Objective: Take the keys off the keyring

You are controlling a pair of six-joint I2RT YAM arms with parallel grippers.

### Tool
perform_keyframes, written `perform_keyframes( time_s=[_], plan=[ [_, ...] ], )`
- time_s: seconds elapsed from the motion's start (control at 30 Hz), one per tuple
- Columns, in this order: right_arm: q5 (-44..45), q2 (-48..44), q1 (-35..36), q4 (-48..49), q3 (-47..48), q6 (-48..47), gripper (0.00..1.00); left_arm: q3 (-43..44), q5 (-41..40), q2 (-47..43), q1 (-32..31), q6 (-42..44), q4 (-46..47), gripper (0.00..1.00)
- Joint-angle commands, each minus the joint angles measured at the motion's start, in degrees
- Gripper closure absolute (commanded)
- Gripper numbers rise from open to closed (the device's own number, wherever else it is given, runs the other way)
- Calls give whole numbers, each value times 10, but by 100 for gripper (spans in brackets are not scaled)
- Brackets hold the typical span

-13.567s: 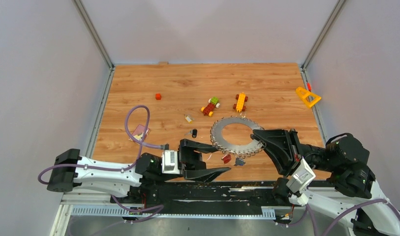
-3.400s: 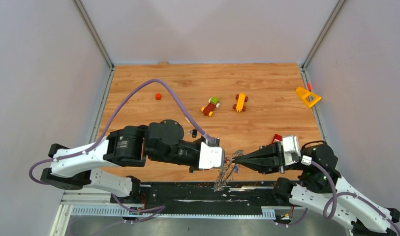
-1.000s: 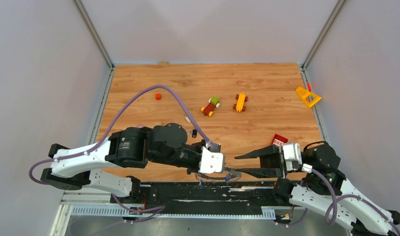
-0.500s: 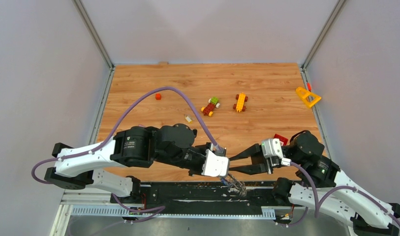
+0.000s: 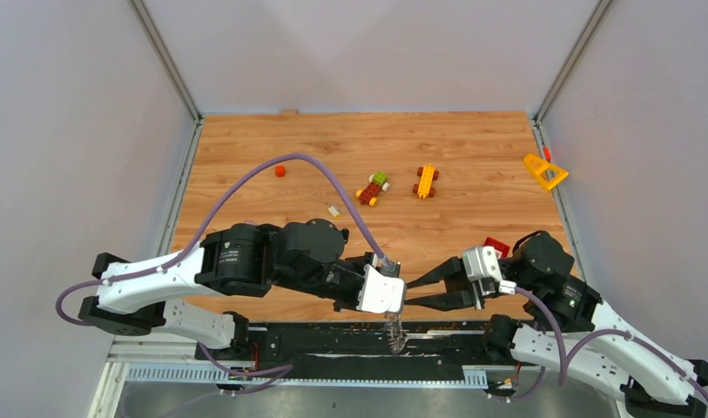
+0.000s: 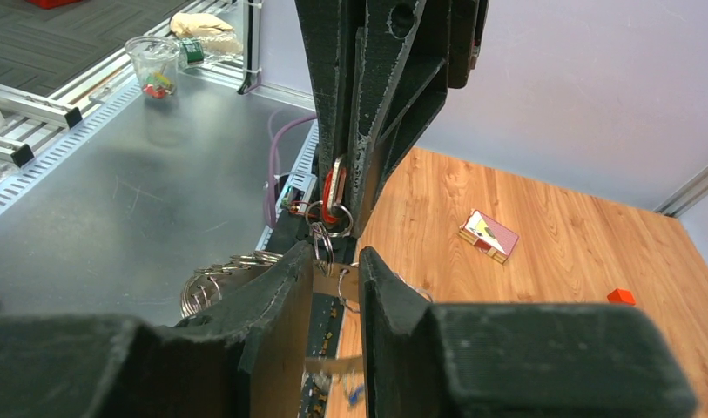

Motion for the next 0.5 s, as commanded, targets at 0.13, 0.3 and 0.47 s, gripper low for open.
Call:
perform_keyframes(
  time_s=[0.13, 0.3, 0.47],
  plan=[
    [-17, 10, 1, 20, 5, 18, 74, 27, 3, -5, -1, 11, 31, 100],
    [-25, 14, 1, 23, 4, 22, 77, 27, 1, -6, -1, 11, 31, 100],
    [-30, 10, 1, 20, 1, 21, 91, 24, -6, -11, -1, 11, 33, 100]
  ],
)
